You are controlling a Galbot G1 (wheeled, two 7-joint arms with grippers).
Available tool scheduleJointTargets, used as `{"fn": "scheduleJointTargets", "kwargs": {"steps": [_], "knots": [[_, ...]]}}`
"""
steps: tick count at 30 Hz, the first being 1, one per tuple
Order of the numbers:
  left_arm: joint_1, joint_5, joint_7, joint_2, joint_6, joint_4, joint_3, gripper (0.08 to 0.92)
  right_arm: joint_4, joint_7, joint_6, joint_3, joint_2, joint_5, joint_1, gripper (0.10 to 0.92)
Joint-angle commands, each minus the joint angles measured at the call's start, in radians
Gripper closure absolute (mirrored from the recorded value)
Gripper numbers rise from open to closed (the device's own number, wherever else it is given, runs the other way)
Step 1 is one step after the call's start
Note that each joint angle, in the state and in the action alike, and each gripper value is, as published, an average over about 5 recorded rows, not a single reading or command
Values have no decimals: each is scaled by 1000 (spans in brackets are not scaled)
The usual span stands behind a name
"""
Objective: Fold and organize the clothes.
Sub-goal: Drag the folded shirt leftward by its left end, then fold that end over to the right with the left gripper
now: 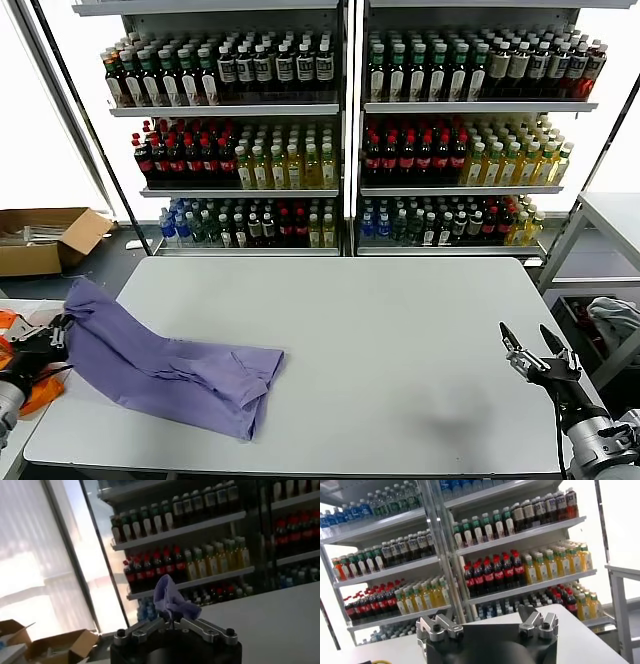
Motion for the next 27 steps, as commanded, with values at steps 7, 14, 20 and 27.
{"fn": "scheduleJointTargets", "kwargs": {"steps": [7,14,20,27], "knots": [[38,143,-18,-126,-45,-217,335,906,-6,-5,1,-23,0,-5,16,203],[11,205,-22,-121,-53,-154,489,906,-9,-7,2,-38,0,-11,25,203],[-57,160,-61,-143,1,-61,631,906,-5,-13,3,-48,5,-15,24,203],[-153,117,-170,-170,57,-33,734,906,1,-17,5,-58,21,-23,17,203]]}}
